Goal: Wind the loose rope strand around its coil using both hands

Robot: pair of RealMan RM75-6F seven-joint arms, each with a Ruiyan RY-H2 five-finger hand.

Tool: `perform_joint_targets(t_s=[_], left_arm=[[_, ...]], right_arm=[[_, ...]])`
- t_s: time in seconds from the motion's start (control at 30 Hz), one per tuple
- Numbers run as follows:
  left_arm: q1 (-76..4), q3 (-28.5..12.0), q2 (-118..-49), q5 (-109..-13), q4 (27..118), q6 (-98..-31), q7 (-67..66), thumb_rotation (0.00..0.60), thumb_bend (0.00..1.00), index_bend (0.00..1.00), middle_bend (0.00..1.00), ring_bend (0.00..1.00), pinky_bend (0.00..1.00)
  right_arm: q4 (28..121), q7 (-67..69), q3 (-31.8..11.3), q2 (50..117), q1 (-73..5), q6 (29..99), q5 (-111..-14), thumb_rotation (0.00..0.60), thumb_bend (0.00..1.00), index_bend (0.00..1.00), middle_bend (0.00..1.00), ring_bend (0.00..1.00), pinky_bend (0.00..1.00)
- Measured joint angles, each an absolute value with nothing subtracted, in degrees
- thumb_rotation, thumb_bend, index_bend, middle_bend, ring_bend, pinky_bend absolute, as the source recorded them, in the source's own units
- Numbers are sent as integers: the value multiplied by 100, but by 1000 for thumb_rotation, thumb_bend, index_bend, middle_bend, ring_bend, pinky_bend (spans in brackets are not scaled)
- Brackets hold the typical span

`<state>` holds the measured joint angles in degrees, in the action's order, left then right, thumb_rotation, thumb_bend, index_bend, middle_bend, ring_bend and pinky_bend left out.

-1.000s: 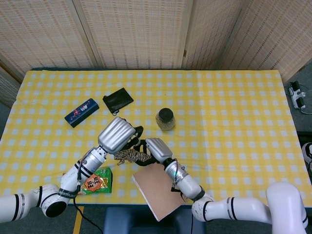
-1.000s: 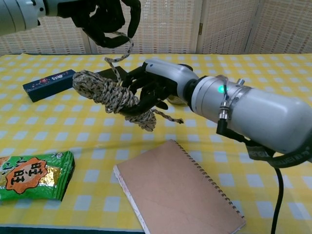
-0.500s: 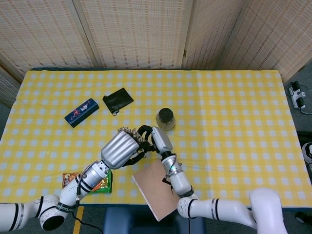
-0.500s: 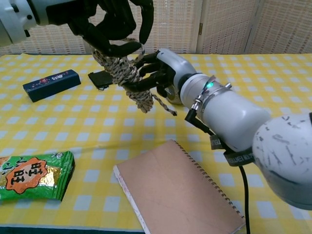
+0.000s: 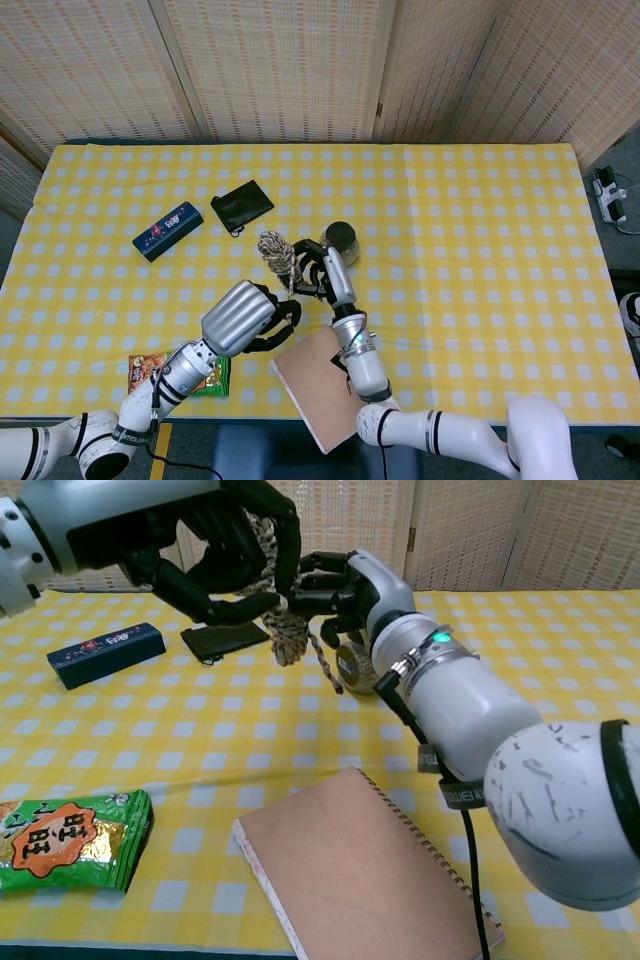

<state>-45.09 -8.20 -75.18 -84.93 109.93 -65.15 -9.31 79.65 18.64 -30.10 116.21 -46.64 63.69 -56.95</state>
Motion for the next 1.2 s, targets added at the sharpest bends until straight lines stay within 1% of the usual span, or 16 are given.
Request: perform_joint_targets(t_s=[0.27,0.53,0.87,1.2], left_arm=[[-4399,-814,-7533,-8352,10811,-6411,71,600,585,693,912,828,781],[-4303,-889,-7415,-8169,10618,-6270,922,600,586,692,912,828,780],[-4220,-1029,-7153,-7912,10500,-6009,1816,600,585,688,912,828,781],[-4179,-1084,-6933,-7871,10416,-5852,1952,600,585,683,912,828,780]], right_arm=[[8090,3138,-3022,11516,-4460,6316,-6468,600,673,962,828,903,846],[8347,3839,-2820,11007,-4273,6197,-7163,600,673,962,828,900,846],[8427,3993,-2344,10470,-4162,6218,-7915,600,674,962,828,897,846],[8419,3730,-1865,9889,-4153,6363,-8564,600,673,962,827,893,846]])
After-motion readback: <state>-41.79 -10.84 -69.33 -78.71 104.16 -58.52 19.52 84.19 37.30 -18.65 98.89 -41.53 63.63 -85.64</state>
